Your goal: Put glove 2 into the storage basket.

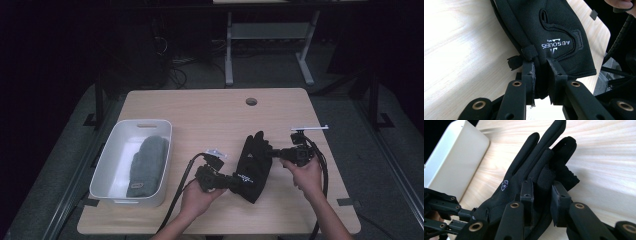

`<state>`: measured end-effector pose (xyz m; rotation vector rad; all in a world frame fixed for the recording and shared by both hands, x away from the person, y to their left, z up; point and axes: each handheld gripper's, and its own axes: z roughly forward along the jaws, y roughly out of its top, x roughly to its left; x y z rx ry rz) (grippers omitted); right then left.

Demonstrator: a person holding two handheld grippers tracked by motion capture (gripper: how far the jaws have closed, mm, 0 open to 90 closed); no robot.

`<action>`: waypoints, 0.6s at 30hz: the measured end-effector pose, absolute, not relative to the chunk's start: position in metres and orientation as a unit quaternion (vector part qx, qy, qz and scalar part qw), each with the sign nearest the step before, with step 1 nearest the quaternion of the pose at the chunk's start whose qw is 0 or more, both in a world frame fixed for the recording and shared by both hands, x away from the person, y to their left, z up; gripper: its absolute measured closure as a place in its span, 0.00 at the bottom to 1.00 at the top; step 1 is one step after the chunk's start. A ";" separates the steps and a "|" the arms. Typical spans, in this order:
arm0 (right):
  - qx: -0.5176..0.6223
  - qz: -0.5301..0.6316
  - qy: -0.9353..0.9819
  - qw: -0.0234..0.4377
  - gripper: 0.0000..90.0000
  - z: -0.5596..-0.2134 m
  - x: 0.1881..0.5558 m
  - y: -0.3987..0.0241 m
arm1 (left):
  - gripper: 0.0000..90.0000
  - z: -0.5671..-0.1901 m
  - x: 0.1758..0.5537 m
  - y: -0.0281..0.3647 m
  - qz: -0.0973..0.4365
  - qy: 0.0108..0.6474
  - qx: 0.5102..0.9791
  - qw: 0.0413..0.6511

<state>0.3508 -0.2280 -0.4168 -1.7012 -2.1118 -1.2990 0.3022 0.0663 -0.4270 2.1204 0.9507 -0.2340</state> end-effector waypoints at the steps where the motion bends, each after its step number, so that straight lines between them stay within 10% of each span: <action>1: -0.564 -0.432 -0.700 0.068 0.82 -0.415 0.351 -0.227 | 0.86 -0.426 0.302 0.068 -0.092 0.374 0.836 0.392; 18: -0.549 -0.455 -0.696 0.085 0.82 -0.398 0.360 -0.208 | 0.86 -0.407 0.300 0.090 -0.081 0.376 0.829 0.405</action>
